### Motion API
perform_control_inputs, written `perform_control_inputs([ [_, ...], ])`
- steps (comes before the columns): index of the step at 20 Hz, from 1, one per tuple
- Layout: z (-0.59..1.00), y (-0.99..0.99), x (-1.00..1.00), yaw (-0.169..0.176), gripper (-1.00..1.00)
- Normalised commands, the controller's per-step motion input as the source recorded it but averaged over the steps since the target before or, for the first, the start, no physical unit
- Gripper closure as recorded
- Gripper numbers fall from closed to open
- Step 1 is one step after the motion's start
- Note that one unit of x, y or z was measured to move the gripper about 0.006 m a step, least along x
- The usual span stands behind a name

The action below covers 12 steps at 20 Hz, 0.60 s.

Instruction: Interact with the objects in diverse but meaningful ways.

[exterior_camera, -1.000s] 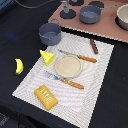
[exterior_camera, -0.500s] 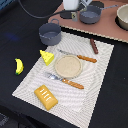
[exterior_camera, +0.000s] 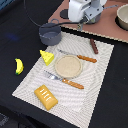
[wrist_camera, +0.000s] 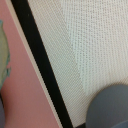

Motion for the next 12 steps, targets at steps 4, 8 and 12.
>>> perform_control_inputs([
  [4,-0.19,0.00,0.40,-0.113,-1.00],
  [8,-0.13,0.08,0.56,-0.114,-1.00],
  [12,-0.08,0.18,0.74,-0.110,-1.00],
])
